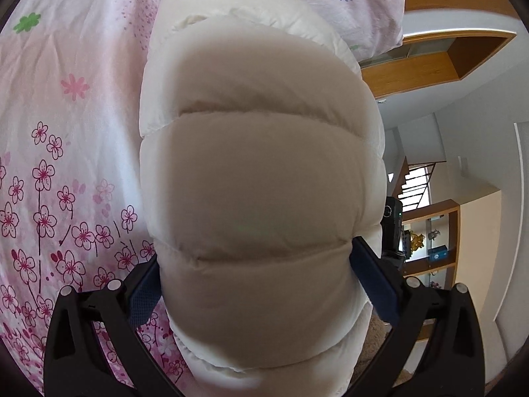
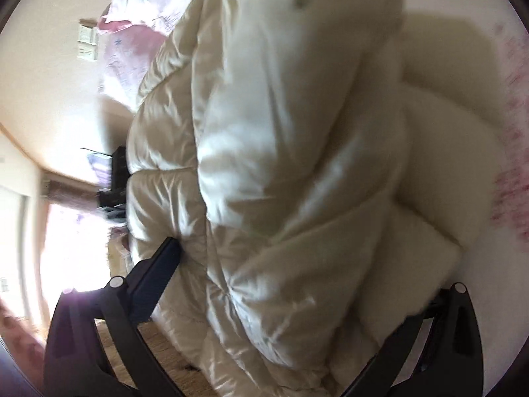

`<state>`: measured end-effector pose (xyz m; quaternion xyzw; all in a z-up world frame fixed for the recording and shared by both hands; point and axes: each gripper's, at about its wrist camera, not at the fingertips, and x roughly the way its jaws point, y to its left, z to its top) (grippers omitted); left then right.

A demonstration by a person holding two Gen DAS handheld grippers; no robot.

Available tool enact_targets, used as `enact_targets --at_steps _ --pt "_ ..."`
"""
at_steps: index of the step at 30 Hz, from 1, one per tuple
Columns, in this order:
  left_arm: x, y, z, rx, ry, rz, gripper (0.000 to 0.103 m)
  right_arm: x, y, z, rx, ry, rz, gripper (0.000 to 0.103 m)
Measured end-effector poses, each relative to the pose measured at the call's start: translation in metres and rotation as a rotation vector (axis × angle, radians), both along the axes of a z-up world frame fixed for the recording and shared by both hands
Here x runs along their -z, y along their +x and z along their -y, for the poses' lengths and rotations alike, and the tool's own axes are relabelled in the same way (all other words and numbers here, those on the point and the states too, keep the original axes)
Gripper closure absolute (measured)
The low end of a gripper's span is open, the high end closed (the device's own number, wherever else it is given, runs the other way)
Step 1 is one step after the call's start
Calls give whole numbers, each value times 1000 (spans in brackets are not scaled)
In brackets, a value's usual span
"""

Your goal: Fold large clothes

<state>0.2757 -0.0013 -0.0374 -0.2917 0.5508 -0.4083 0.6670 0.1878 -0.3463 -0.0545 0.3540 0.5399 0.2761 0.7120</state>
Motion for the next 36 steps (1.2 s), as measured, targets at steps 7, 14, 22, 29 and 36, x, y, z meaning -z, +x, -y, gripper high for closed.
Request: enact_targets --at_steps 7,14,22,29,36 --pt "-2 2 -2 -18 -26 11 19 8 0 -7 48 127 19 52" --pt "-23 -7 -15 -40 -61 95 38 -29 -9 -22 55 83 112 70" --pt "-64 -14 -78 -169 -70 208 40 -90 28 -86 -61 57 268 73" --pt "-78 -18 -154 -346 50 269 40 -78 85 -150 -145 66 279 73" --pt "-24 1 -192 -450 163 142 40 9 136 -188 -94 58 21 57"
